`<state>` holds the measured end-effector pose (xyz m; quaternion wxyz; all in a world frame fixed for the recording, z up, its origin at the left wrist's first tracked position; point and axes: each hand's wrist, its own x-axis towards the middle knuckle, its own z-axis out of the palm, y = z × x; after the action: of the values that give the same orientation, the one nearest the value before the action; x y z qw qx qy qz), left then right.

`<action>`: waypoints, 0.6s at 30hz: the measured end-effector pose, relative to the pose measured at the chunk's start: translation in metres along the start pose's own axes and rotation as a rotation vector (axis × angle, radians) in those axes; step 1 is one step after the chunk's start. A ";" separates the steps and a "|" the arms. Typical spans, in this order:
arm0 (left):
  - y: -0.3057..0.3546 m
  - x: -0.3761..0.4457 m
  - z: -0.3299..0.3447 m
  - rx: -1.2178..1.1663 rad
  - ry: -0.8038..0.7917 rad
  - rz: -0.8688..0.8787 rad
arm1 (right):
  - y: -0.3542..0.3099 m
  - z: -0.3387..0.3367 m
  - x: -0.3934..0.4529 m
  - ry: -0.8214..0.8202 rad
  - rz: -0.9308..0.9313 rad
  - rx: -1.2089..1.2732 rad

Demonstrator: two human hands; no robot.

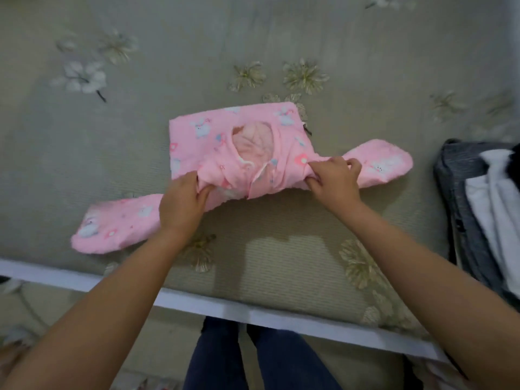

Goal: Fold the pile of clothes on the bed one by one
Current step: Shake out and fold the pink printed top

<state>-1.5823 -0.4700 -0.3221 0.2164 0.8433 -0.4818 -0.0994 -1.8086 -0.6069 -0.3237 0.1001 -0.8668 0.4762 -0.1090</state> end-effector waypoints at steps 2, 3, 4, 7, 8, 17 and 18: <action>0.019 0.021 -0.039 0.016 0.072 0.068 | -0.011 -0.038 0.015 0.094 -0.015 -0.026; 0.029 0.030 -0.061 0.010 0.108 0.104 | -0.018 -0.061 0.022 0.155 -0.013 -0.033; 0.040 0.037 -0.085 0.002 0.139 0.139 | -0.027 -0.085 0.026 0.223 -0.009 -0.031; 0.072 0.047 -0.155 -0.045 0.237 0.258 | -0.056 -0.159 0.030 0.399 -0.038 -0.008; 0.081 0.045 -0.178 -0.060 0.263 0.298 | -0.066 -0.184 0.027 0.443 -0.049 -0.019; 0.130 0.002 -0.331 0.149 0.394 0.553 | -0.161 -0.342 -0.032 0.491 0.106 -0.329; 0.132 -0.004 -0.341 0.194 0.371 0.547 | -0.170 -0.349 -0.042 0.483 0.118 -0.355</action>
<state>-1.5572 -0.4331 0.0409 0.2377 0.7033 -0.6497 0.1635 -1.7932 -0.5064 0.0530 -0.1629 -0.7907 0.5472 -0.2209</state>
